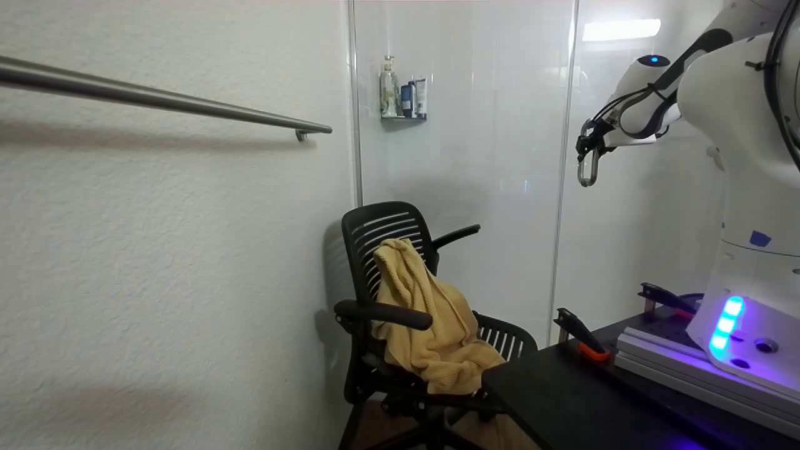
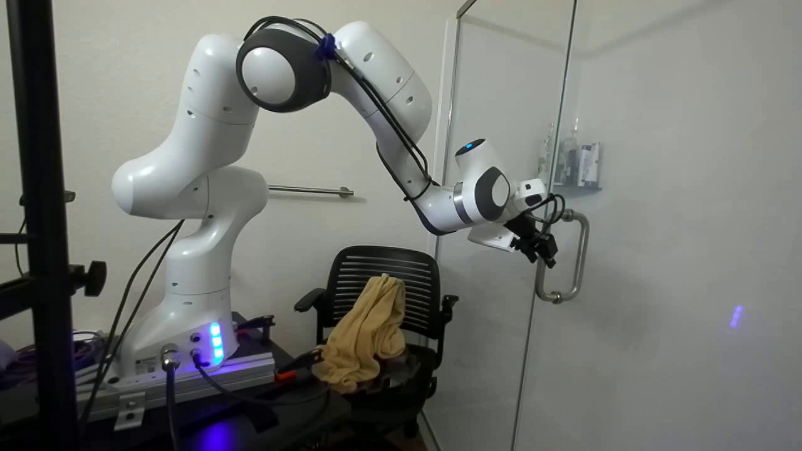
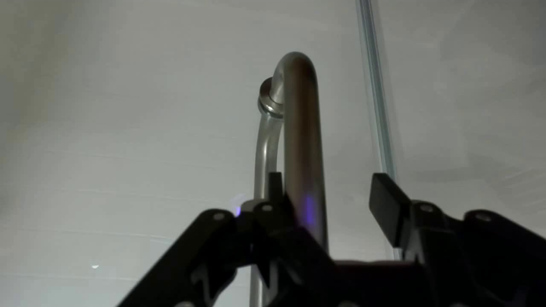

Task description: Open the glass door of the shower.

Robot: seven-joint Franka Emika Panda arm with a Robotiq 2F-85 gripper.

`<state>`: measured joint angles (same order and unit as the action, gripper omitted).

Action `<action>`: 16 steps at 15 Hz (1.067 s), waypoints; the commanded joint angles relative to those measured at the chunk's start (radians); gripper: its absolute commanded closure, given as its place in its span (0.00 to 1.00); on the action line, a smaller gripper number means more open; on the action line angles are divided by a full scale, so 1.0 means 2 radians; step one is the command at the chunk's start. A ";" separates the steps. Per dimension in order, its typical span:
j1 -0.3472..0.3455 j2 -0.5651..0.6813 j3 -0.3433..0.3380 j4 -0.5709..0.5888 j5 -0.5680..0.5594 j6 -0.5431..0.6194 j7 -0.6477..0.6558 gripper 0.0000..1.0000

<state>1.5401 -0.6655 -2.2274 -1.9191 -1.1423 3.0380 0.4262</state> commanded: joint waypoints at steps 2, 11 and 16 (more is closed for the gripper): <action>-0.004 0.005 0.008 0.002 0.008 -0.022 -0.006 0.84; -0.107 0.040 0.110 -0.077 0.084 -0.099 -0.043 0.94; -0.198 0.069 0.172 -0.144 0.128 -0.083 -0.097 0.94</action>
<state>1.2859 -0.6401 -1.9873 -2.0528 -0.9644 2.8487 0.2505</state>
